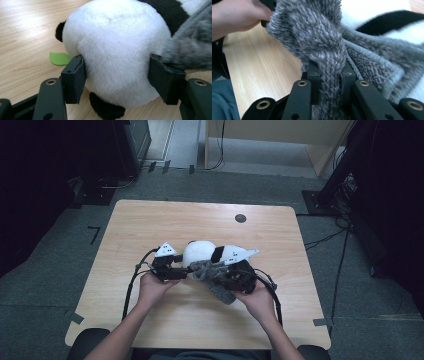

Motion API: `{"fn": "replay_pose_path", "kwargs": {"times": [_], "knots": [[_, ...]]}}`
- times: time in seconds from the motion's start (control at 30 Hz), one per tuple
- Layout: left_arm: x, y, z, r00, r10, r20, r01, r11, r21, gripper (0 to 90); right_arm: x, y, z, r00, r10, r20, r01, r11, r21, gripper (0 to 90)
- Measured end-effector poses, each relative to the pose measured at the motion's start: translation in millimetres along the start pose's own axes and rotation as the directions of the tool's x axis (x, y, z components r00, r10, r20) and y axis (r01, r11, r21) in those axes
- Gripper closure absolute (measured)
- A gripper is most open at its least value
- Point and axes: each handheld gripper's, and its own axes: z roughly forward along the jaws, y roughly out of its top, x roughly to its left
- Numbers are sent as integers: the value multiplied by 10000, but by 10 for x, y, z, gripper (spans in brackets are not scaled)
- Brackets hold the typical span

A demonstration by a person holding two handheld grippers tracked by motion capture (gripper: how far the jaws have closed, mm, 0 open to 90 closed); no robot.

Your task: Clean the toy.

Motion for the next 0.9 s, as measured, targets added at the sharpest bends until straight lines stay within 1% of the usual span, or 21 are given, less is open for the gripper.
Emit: {"fn": "replay_pose_path", "kwargs": {"times": [0.2,0.47,0.67,0.9], "knots": [[-3,0,1,10000,23,-23,-22,10000,65,340,-24,-163,-154,9994,102,336,-100,9999,-54,767],[-14,-11,-2,9999,161,-51,-160,9998,118,339,-124,-355,-286,9978,449,496,-446,9990,-68,766],[-12,-15,0,9999,145,-37,-144,9998,121,340,-173,-448,-303,9974,448,565,-450,9990,26,764],[-5,-18,1,10000,90,6,-90,9999,120,340,-244,-581,-301,9961,719,519,-739,9965,388,760]]}}
